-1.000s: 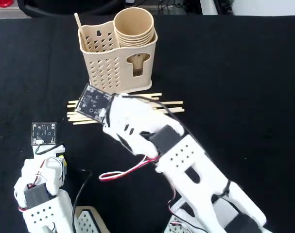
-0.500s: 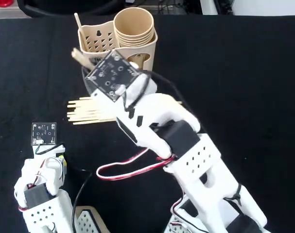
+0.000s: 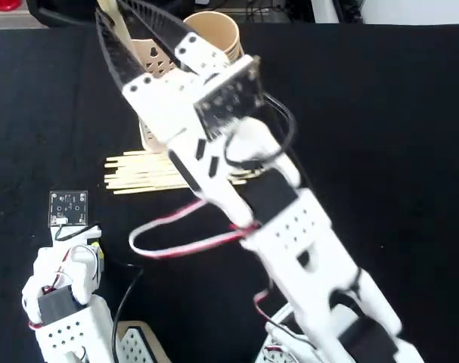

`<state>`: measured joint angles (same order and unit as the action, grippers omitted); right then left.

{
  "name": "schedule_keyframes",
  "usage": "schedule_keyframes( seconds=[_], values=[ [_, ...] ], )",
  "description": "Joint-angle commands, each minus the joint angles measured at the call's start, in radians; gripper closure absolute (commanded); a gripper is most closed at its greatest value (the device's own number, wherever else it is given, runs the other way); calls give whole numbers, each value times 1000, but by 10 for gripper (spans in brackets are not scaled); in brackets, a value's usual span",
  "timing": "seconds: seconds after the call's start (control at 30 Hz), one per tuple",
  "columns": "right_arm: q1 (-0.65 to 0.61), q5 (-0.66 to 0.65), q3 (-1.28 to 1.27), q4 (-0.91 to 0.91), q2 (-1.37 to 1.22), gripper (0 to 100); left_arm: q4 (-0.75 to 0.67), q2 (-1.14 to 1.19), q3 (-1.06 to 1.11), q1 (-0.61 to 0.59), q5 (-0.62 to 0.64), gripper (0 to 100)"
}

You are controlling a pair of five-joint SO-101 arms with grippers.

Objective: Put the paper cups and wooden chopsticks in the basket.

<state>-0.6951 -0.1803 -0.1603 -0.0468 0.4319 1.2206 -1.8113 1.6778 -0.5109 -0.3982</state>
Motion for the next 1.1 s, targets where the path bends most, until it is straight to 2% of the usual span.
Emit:
schedule_keyframes(
  seconds=[0.0, 0.2, 0.6, 0.7, 0.83, 0.9, 1.07],
  values=[
    [49, 11, 128, 41, -94, 987, -12, -3, -16, -12, -5, 816],
    [160, 12, 236, 44, -300, 987, -14, -3, -16, -12, -5, 816],
    [163, 9, 323, 26, -584, 983, -17, -3, -16, -12, -5, 816],
    [163, -26, 346, -63, -595, 957, -17, -3, -16, -10, -5, 816],
    [153, -55, 418, -275, -595, 796, -17, -3, -16, -10, -5, 816],
    [143, -57, 487, -417, -595, 750, -17, -3, -16, -10, -5, 816],
    [133, -100, 697, -726, -604, 747, -17, -3, -16, -10, -5, 816]
  ],
)
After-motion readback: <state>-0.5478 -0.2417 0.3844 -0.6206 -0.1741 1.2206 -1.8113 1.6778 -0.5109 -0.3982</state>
